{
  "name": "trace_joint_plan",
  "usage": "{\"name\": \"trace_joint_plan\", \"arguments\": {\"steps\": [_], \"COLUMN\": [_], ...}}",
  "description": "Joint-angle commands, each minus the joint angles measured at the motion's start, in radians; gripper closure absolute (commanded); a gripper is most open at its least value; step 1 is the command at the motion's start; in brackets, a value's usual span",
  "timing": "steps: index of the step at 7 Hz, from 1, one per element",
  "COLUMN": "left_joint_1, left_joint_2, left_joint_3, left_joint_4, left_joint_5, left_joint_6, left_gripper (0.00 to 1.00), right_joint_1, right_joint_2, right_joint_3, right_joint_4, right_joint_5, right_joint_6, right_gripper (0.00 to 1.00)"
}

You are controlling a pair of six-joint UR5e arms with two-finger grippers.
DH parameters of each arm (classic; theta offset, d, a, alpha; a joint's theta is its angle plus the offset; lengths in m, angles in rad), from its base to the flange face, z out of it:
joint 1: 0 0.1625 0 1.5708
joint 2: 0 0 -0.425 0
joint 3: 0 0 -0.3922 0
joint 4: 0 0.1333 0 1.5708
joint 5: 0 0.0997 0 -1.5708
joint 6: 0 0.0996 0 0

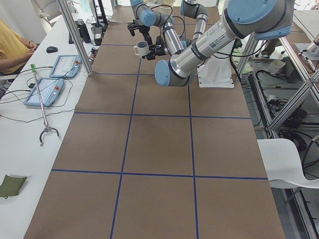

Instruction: Left arm hands cup to right arm to dump lemon

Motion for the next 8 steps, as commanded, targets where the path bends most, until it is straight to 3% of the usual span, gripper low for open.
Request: {"name": "trace_joint_plan", "arguments": {"steps": [1,4,8], "left_joint_1": [-0.006,-0.011,-0.009], "left_joint_2": [-0.002,-0.001,0.001], "left_joint_3": [0.0,0.001,0.004], "left_joint_4": [0.0,-0.002,-0.002], "left_joint_5": [0.03,0.033,0.047], "left_joint_6": [0.002,0.002,0.005], "left_gripper": [0.19,0.38,0.45], "right_joint_1": [-0.004,-0.004,-0.005], "right_joint_2": [-0.014,-0.011,-0.023], "right_joint_3": [0.017,0.031,0.055], "right_joint_4": [0.012,0.012,0.012], "right_joint_5": [-0.001,-0.001,-0.001], "right_joint_6": [0.003,0.001,0.001], "right_gripper": [0.66,0.66,0.66]}}
